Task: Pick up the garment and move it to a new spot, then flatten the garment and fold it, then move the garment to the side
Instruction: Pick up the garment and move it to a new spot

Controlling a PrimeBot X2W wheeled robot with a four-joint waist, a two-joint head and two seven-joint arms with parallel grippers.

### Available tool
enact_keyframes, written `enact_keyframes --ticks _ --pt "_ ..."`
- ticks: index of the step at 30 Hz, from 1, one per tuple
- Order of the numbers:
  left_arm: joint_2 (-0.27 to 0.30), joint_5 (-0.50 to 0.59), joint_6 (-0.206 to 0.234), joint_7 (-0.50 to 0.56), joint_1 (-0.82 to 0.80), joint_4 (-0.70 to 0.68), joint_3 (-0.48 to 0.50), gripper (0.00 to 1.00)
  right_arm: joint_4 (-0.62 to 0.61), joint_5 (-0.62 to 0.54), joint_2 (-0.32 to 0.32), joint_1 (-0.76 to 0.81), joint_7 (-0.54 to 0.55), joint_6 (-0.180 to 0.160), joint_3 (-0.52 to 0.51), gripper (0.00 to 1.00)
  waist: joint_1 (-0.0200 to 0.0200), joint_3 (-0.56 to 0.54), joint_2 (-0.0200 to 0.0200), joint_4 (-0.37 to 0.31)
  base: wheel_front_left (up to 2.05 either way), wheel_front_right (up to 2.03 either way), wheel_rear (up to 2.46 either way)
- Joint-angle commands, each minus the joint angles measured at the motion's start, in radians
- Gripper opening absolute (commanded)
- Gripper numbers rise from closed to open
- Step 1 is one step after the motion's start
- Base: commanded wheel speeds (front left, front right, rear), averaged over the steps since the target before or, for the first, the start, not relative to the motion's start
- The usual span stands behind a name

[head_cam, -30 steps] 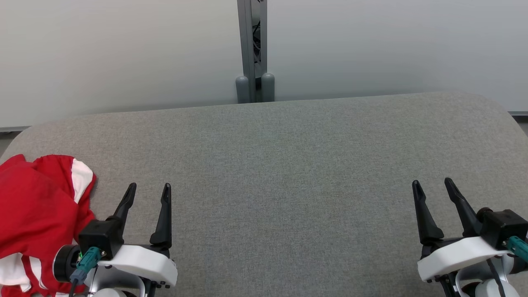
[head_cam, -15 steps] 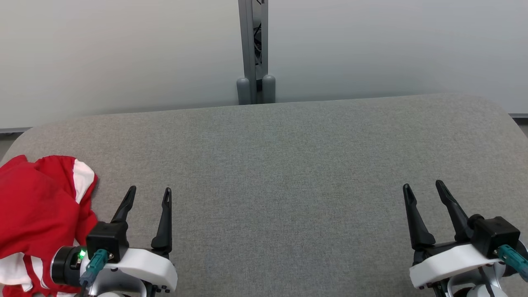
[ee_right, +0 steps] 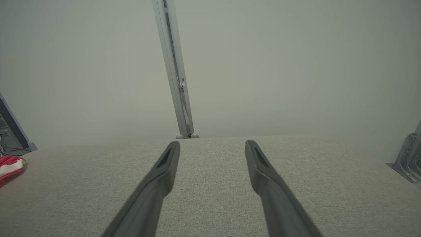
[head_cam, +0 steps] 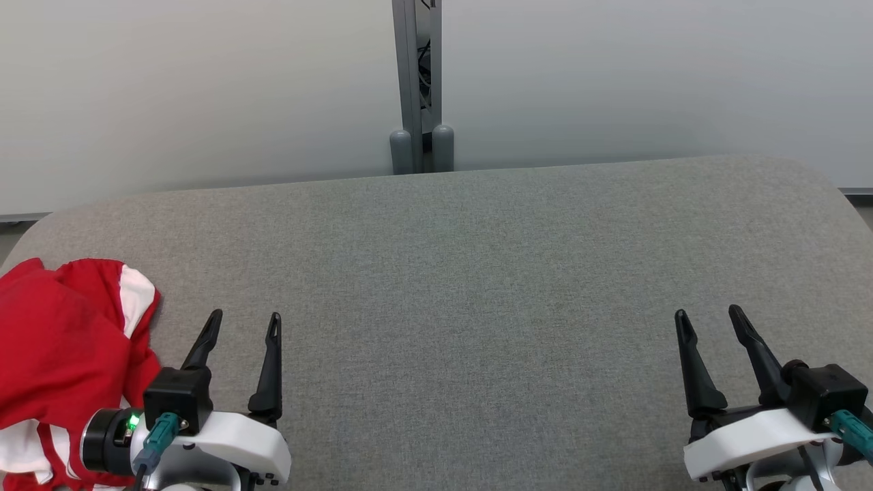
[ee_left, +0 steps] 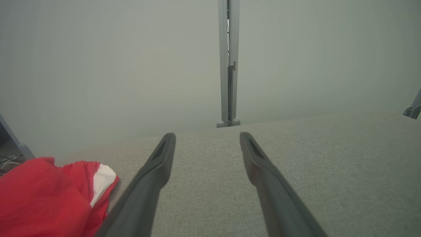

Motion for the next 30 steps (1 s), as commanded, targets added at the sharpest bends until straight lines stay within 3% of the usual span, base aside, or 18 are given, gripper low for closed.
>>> enact_keyframes --ticks 1,14,30 --pt "0.009 -0.006 0.004 0.003 -0.006 0.000 0.000 1.00 -0.002 0.004 -0.005 0.007 -0.006 0.002 -0.001 1.00 0.0000 0.000 0.0000 0.000 0.00 0.00 0.00" --pt "0.005 -0.021 0.004 -0.004 -0.026 0.007 -0.007 1.00 -0.011 -0.011 -0.005 0.008 0.000 0.002 -0.016 1.00 0.0000 0.001 0.0000 0.041 0.00 0.00 0.00" --pt "-0.002 -0.052 0.024 -0.027 -0.056 0.018 0.012 1.00 -0.025 -0.023 -0.006 -0.013 0.011 0.002 0.038 1.00 0.0000 0.015 0.0000 0.319 0.00 0.00 0.00"
